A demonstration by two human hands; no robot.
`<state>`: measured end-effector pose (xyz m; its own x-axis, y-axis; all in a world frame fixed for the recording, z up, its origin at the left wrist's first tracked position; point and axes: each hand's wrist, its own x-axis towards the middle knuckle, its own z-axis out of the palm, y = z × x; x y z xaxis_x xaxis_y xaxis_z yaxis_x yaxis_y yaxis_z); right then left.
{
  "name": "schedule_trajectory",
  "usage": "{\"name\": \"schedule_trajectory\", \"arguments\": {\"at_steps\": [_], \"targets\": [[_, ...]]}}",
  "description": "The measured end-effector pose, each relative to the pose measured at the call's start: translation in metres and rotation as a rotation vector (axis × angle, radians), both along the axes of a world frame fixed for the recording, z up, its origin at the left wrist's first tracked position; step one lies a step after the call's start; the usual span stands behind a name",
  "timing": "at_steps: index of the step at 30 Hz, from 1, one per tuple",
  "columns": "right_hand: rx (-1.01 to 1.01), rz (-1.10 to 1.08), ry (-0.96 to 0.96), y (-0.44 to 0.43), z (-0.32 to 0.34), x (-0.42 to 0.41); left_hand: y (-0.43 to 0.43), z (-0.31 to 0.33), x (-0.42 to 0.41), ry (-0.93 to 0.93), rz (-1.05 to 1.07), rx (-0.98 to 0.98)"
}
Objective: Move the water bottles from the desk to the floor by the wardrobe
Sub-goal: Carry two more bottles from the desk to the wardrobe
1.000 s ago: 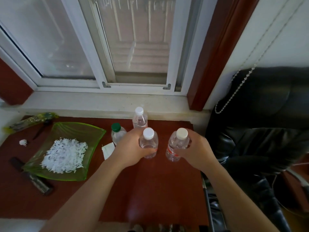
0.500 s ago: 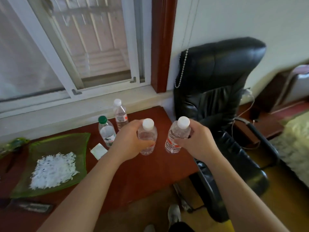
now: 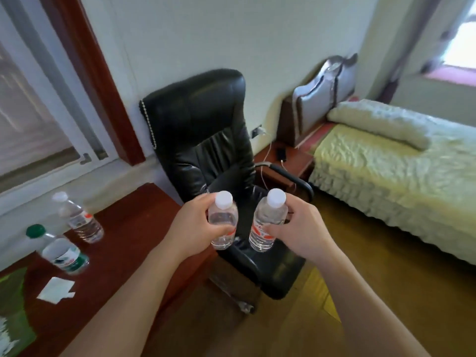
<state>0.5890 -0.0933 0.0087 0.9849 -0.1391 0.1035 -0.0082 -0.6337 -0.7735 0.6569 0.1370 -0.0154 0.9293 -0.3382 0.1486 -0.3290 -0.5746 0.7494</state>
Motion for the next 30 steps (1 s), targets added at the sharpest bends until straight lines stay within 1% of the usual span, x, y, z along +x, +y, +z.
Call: {"name": "schedule_trajectory", "arguments": {"at_steps": [6, 12, 16, 21, 30], "targets": [[-0.007, -0.189, 0.012, -0.112, -0.009, -0.096, -0.138, -0.007, -0.049, 0.025, -0.222, -0.021], [-0.005, -0.396, 0.063, -0.215, -0.025, -0.191, -0.272, -0.016, -0.105, 0.118, -0.459, -0.070], [0.007, -0.556, 0.066, -0.276, -0.037, -0.246, -0.356, -0.021, -0.132, 0.148, -0.628, -0.045], [0.040, -0.770, 0.076, -0.342, -0.040, -0.297, -0.461, -0.024, -0.152, 0.163, -0.849, -0.023], [0.075, -1.152, 0.114, -0.466, -0.045, -0.359, -0.665, -0.034, -0.186, 0.218, -1.191, -0.028]]}}
